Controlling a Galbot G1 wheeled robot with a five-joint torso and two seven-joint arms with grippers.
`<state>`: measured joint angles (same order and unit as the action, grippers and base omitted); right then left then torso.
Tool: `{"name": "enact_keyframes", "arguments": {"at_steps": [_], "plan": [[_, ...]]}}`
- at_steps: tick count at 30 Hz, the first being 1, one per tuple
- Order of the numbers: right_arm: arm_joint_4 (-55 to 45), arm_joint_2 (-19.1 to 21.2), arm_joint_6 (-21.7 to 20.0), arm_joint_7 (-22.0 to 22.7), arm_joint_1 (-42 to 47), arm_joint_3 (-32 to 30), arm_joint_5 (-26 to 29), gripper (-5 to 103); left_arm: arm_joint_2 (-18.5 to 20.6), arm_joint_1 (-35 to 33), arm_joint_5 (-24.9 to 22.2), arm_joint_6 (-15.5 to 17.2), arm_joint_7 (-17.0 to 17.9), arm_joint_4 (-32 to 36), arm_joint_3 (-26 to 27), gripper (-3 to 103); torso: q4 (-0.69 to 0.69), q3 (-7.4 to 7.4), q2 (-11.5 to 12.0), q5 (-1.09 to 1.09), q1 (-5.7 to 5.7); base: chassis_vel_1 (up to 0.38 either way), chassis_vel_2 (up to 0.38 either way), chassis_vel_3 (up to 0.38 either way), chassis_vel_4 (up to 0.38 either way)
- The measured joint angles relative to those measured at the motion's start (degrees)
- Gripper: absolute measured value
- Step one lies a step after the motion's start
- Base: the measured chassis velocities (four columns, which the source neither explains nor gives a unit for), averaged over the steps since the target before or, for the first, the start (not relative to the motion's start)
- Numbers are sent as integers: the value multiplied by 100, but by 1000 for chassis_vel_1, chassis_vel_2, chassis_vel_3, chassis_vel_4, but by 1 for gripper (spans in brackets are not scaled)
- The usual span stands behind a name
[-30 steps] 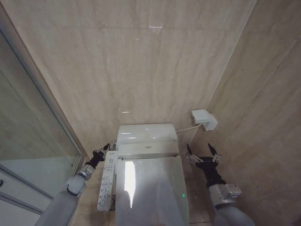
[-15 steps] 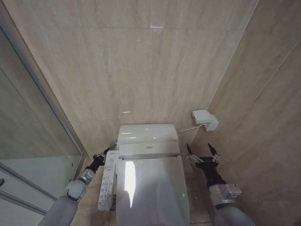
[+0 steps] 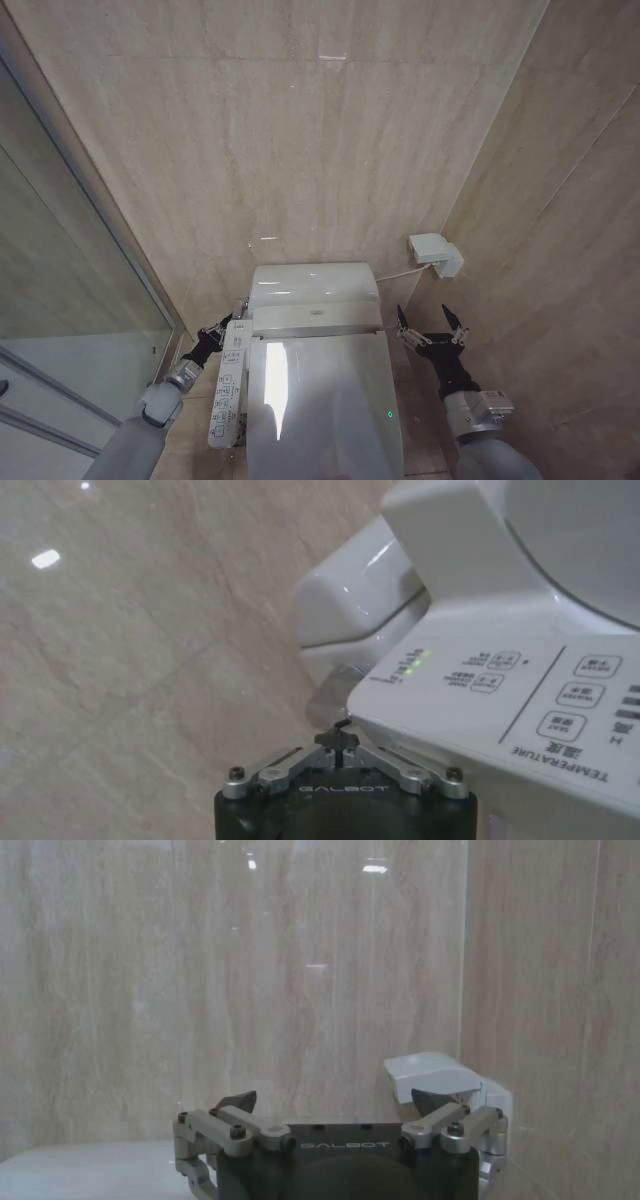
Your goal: Open the toilet lid, clean the toilet bowl with a toilet brush, close the toilet lid, and flush.
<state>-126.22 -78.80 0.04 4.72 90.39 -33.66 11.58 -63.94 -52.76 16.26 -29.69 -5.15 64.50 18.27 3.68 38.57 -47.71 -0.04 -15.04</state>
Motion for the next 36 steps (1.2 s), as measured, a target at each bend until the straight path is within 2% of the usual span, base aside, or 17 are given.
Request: {"name": "enact_keyframes", "arguments": {"at_steps": [3, 5, 9, 23, 36], "plan": [[0, 0, 0, 1, 0, -1, 0, 100, 114, -61, 2, 23, 6, 134, 52, 0, 1, 0, 0, 1, 0, 0, 0, 0, 0], [0, 0, 0, 0, 0, 0, 0, 100, 257, -124, 3, 103, 8, 344, 85, 0, -5, 0, 0, 2, 0, 0, 0, 0, 0], [0, 0, 0, 0, 0, 0, 0, 100, 368, -156, 8, 232, 24, 566, 112, 0, -2, -1, 0, 4, 0, 0, 0, 0, 0], [0, 0, 0, 0, 0, 0, 0, 100, 115, -36, 49, 154, 3, 438, -21, 0, -2, 0, 0, 3, 1, 0, 0, 0, 0], [0, 0, 0, 0, 0, 0, 0, 100, 87, -66, 62, 67, -1, 189, 18, 0, -3, 0, 0, 3, 1, 0, 0, 0, 0]]}}
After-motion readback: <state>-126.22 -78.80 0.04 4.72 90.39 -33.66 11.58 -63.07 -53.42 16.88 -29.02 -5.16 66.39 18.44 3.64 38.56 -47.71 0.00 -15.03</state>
